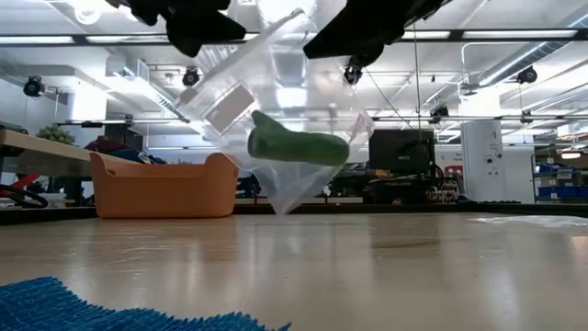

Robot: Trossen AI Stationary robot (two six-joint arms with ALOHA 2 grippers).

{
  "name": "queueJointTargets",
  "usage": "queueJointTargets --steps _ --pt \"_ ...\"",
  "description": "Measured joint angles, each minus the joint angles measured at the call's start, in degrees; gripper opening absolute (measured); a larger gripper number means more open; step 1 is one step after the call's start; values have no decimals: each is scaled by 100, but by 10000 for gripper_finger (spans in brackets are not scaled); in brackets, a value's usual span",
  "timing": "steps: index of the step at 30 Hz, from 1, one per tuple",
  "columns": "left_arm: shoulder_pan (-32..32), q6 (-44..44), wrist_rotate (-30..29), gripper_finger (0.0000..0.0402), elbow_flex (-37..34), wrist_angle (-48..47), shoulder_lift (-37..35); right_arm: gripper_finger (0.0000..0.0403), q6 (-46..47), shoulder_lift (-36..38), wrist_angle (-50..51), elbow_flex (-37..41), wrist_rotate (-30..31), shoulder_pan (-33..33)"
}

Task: Roll bandage
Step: Close the transparent zip bag

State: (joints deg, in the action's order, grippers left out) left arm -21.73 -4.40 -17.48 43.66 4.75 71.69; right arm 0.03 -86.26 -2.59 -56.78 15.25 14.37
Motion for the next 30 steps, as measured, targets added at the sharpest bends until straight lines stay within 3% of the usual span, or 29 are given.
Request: queueJointTargets --steps 8,15,21,27,30 --pt "79 71 -151 258 98 368 521 0 190 -4 -24 -28 -5 0" --pt "266 218 -336 226 162 358 849 0 278 -7 -13 -28 -15 2" --pt "258 545 -295 149 153 177 828 0 331 -7 50 -28 -17 2" --pt "255 641 -294 20 153 -3 810 2 381 -7 66 -28 -22 52" --pt "255 662 -294 14 162 -172 787 23 497 -5 66 -28 -63 94"
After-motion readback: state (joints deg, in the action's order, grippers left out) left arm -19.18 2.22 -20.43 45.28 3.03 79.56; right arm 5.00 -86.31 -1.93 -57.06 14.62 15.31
